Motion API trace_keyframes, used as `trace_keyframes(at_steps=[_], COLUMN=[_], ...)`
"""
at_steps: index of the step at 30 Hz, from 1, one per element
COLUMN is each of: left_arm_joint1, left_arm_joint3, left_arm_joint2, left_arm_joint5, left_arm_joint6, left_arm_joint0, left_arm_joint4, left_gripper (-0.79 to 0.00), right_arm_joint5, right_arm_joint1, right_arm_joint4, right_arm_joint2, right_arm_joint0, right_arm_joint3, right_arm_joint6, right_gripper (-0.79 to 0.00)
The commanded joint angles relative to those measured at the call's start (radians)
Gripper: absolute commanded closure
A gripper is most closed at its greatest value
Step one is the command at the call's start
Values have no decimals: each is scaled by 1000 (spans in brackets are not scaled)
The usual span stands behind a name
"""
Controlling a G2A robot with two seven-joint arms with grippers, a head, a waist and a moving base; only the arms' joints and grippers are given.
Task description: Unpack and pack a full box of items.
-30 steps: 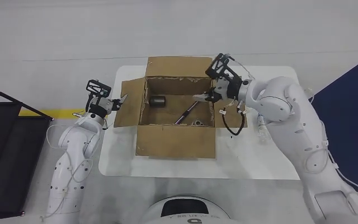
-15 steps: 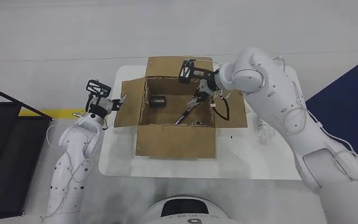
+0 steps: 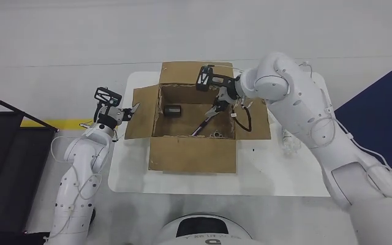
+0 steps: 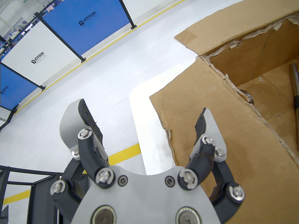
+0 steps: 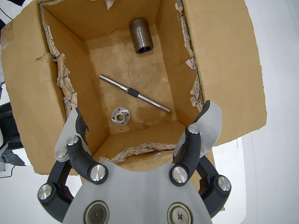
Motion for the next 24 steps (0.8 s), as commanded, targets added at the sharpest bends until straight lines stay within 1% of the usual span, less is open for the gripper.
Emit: trace_keyframes(at_steps=[1, 8, 10, 12, 17, 18, 19, 22, 23, 24], left_arm_joint1=[0, 0, 0, 0, 0, 0, 0, 0, 0, 0], left_arm_joint3=[0, 0, 0, 0, 0, 0, 0, 0, 0, 0], left_arm_joint2=[0, 0, 0, 0, 0, 0, 0, 0, 0, 0], left_arm_joint5=[0, 0, 0, 0, 0, 0, 0, 0, 0, 0], left_arm_joint6=[0, 0, 0, 0, 0, 0, 0, 0, 0, 0], left_arm_joint0=[0, 0, 0, 0, 0, 0, 0, 0, 0, 0], left_arm_joint4=[0, 0, 0, 0, 0, 0, 0, 0, 0, 0], left_gripper=[-785, -785, -785, -785, -785, -785, -785, -785, -785, -785], right_arm_joint5=[0, 1, 10, 8, 91, 105, 117, 138, 155, 163], right_arm_joint1=[0, 0, -4, -15, -50, -58, -66, -89, -97, -106], right_arm_joint4=[0, 0, -11, 1, 38, 46, 53, 81, 85, 91], right_arm_joint2=[0, -1, -19, -64, -232, -262, -290, -348, -363, -374], right_arm_joint0=[0, -4, -9, 7, 103, 123, 140, 184, 198, 208], right_arm_joint3=[0, 0, -4, -9, 23, 34, 45, 103, 131, 150], right_arm_joint6=[0, -6, -12, 34, 117, 132, 144, 164, 181, 189], right_gripper=[-785, -785, -785, -785, -785, -782, -757, -785, -773, -785])
